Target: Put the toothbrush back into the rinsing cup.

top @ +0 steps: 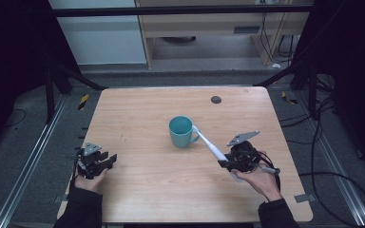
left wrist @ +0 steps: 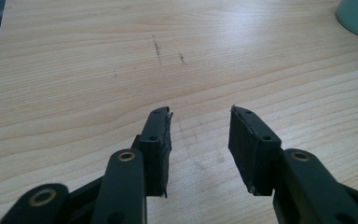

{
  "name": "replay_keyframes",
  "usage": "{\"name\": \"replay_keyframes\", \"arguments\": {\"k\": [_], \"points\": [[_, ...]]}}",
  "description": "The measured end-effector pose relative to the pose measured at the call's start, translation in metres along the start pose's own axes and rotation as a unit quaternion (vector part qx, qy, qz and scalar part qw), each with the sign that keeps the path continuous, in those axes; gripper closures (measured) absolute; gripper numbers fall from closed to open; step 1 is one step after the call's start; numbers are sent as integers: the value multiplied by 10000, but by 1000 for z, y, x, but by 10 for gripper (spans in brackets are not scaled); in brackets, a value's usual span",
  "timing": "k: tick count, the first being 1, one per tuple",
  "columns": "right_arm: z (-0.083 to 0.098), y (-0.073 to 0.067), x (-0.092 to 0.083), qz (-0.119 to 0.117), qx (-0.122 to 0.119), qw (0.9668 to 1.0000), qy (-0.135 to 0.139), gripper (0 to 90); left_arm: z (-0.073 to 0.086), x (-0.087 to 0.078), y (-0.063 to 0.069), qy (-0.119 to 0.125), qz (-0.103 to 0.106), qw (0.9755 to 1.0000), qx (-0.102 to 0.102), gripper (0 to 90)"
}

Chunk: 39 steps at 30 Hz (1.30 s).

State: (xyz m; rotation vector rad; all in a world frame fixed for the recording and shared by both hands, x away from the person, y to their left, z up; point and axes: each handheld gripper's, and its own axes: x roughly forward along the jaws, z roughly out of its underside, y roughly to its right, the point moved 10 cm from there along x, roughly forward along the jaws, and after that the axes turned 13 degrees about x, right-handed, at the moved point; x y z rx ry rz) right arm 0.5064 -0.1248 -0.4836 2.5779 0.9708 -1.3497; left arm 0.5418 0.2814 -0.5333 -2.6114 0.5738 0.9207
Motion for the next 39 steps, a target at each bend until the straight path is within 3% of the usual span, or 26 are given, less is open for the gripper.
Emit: {"name": "replay_keyframes", "arguments": {"k": [6,12,13,18,19,24,31,33,35,39], "points": [[-13,3,-3,66,186,9988,448,664,0,0,0,-3,-4,10000,4,581],[-31,3,-6,129,295,9951,939,664,0,0,0,-1,-13,10000,0,581],[-39,3,-9,187,312,9929,1136,664,0,1,0,8,-15,10000,-11,581],[-53,2,-11,135,423,9885,1448,664,0,0,0,9,-18,10000,-6,581],[-60,0,-12,111,496,9860,1590,664,-1,0,0,43,-25,10000,-29,581],[-73,-3,-10,93,518,9831,1753,664,-1,-1,-1,53,-35,10000,-35,582],[-105,-8,-6,47,688,9710,2291,664,-2,-2,-2,98,-71,9999,-52,587],[-108,-8,-6,53,681,9698,2341,664,-2,-2,-3,105,-74,9999,-61,588],[-118,-8,-5,65,742,9656,2491,664,-2,-3,-3,99,-86,9999,-54,592],[-129,-9,0,80,757,9626,2601,664,-2,-3,-3,106,-89,9999,-54,598]]}}
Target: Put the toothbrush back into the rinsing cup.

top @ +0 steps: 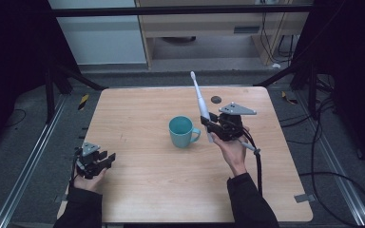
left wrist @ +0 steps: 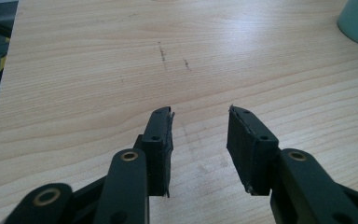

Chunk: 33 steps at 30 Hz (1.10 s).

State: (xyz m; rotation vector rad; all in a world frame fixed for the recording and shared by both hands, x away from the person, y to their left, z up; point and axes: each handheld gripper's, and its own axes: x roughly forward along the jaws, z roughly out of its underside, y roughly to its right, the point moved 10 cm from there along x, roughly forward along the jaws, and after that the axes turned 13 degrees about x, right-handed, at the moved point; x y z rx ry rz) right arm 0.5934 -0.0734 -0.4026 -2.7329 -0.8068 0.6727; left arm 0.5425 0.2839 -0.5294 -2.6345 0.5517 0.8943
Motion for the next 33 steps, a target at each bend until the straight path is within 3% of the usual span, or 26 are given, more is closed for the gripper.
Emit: {"name": "replay_keyframes", "arguments": {"k": [16,33], "points": [[-19,-20,39,-96,125,9991,402,664,1,1,0,-5,-3,10000,-3,600],[-20,-32,79,-156,213,9986,466,663,1,0,-1,0,-4,10000,-11,601]]}}
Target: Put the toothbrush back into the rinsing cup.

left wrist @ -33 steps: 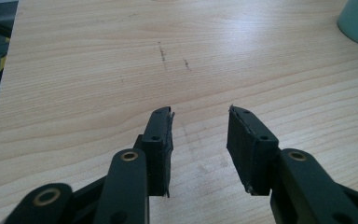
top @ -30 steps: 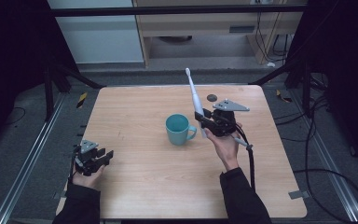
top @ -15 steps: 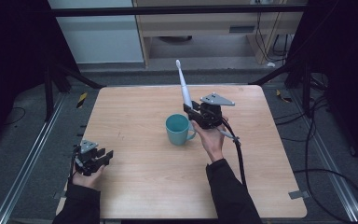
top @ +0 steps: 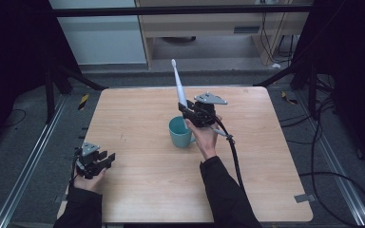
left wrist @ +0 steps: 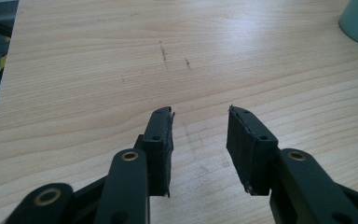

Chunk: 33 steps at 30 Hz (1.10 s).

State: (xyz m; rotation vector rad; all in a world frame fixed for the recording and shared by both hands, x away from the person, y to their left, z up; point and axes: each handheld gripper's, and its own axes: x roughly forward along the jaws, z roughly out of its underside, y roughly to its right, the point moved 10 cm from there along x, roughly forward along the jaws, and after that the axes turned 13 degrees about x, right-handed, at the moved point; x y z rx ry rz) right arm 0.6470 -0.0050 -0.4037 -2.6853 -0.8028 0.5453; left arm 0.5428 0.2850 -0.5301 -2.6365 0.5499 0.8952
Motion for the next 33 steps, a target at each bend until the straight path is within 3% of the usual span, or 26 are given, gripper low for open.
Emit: {"name": "replay_keyframes", "arguments": {"k": [7,18,23,33], "points": [[5,-5,13,1,-21,10000,71,663,0,0,0,10,0,10000,-1,601],[28,5,27,174,-12,9997,-186,662,0,0,0,9,-6,10000,-4,602],[37,6,32,264,-144,9991,-287,662,0,0,0,9,-7,10000,-5,602],[54,14,35,382,-158,9980,-474,661,0,0,-1,3,-20,10000,-1,602]]}}
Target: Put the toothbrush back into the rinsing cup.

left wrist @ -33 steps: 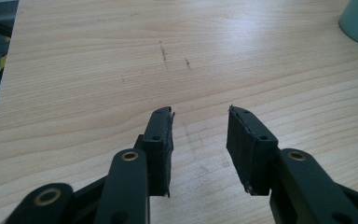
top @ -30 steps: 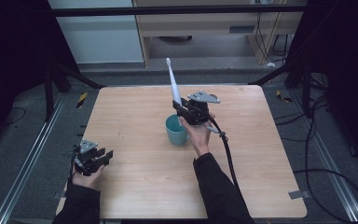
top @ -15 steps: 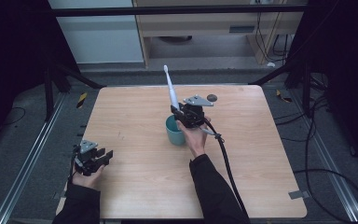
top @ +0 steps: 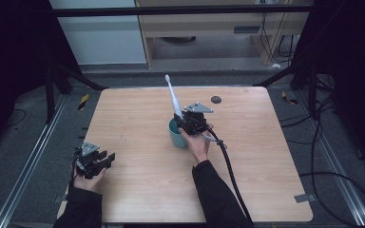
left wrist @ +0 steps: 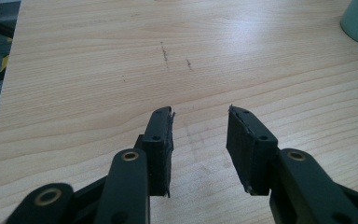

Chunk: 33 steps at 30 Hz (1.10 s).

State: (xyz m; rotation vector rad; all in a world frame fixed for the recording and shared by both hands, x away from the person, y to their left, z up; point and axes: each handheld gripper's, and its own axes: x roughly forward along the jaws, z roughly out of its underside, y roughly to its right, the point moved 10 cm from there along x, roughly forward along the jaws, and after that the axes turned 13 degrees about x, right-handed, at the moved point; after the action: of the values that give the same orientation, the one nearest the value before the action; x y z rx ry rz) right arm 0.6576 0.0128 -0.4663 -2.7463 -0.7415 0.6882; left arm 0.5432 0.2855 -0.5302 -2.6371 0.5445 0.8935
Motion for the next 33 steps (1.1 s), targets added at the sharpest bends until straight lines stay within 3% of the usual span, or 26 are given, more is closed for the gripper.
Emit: {"name": "replay_keyframes", "arguments": {"k": [16,23,25,26,28,33], "points": [[18,4,5,192,-95,9994,-270,653,0,0,0,-6,-6,10000,19,602],[12,3,-1,186,-109,9997,-124,610,0,0,0,-5,-5,10000,22,601],[7,2,-7,179,-106,9998,-12,559,0,0,0,-4,-4,10000,23,601],[3,1,-13,188,-173,9997,10,472,0,0,0,-7,-5,10000,19,600],[-1,2,-21,209,-242,9995,45,396,0,0,0,-8,-5,10000,18,600],[-10,13,-51,352,-376,9984,213,271,0,0,0,-7,-4,10000,20,593]]}}
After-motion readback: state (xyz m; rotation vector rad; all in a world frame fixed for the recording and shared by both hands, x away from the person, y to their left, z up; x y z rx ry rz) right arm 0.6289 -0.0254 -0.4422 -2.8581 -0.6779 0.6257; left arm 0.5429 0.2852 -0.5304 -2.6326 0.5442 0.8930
